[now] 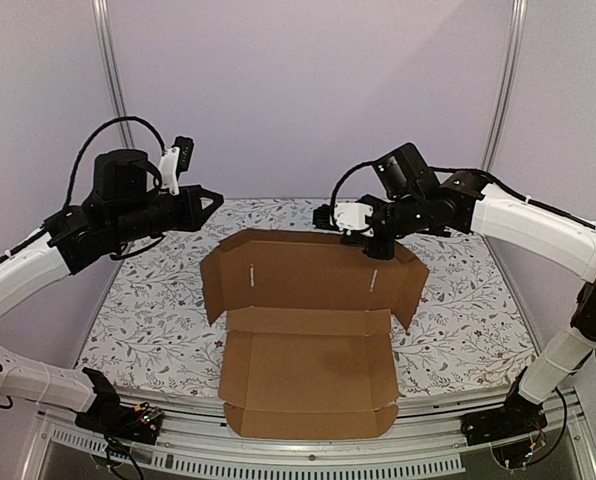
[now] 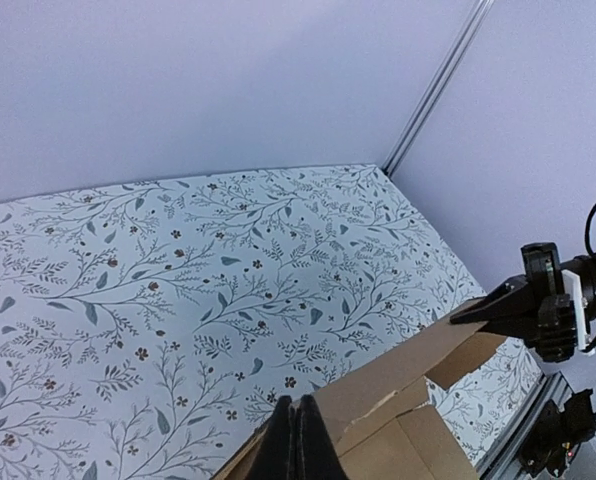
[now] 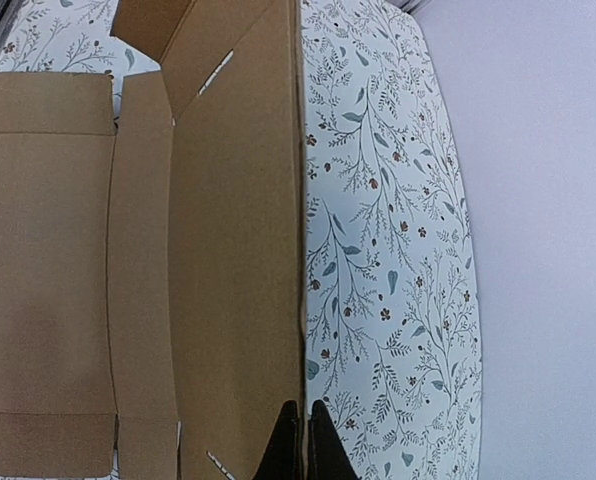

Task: Fold the paper box

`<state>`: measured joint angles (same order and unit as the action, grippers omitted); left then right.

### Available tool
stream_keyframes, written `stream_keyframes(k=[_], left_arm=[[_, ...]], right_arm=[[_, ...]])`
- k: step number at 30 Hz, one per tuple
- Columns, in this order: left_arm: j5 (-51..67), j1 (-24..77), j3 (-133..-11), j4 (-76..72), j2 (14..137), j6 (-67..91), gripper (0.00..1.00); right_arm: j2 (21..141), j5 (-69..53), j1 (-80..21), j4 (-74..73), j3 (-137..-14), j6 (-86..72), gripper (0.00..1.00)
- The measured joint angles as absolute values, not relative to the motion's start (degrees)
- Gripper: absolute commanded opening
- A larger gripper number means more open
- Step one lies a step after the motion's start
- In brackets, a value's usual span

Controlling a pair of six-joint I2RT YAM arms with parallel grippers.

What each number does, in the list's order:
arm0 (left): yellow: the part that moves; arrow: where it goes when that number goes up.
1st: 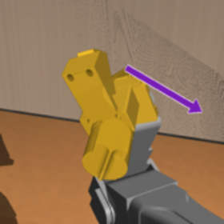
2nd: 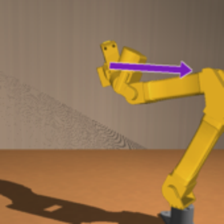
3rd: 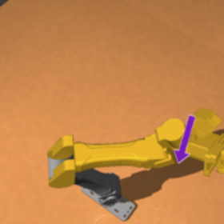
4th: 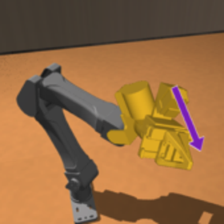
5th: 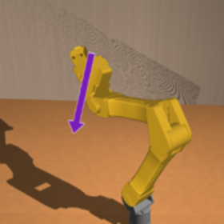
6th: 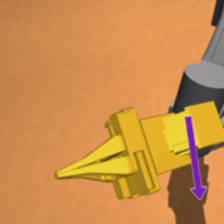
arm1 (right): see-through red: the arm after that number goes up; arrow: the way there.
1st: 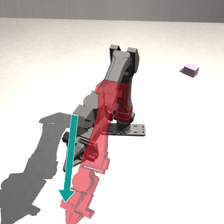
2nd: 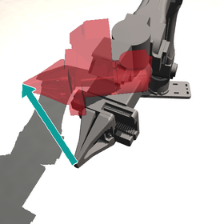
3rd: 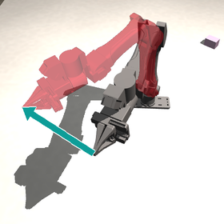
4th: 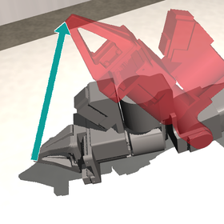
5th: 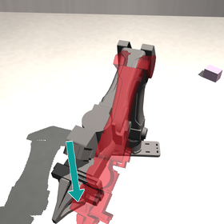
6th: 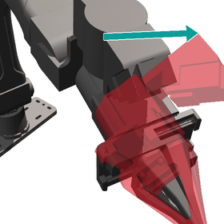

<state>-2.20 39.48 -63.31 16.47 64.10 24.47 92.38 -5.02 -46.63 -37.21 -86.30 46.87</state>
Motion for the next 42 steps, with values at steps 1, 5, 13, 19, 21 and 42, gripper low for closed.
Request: stream_keyframes(k=[1, 5, 13, 19, 21, 42], left_arm=[[-2.22, 39.48, -63.51, 17.26, 64.49, 24.47, 0.0], [-2.31, 39.48, -64.64, 21.37, 66.37, 24.67, 0.0], [0.25, 39.48, -67.57, 26.87, 70.52, 24.91, 0.0], [4.75, 39.48, -68.95, 29.47, 73.36, 24.91, 0.0], [6.02, 39.48, -69.63, 30.15, 74.02, 24.86, 0.0], [10.46, 40.14, -74.11, 29.89, 80.73, 24.45, 0.0]], right_arm=[[92.07, -4.78, -46.78, -36.88, -85.8, 46.83, 0.0], [91.13, -3.68, -47.2, -36.21, -84.73, 46.59, 0.0], [91.0, -2.76, -47.51, -34.72, -84.68, 46.11, 0.0], [90.85, -1.04, -48.01, -34.13, -84.66, 45.28, 0.0], [90.83, -0.08, -48.01, -33.85, -84.66, 45.1, 0.0], [90.83, 1.45, -50.24, -29.8, -83.46, 40.64, 0.0]])
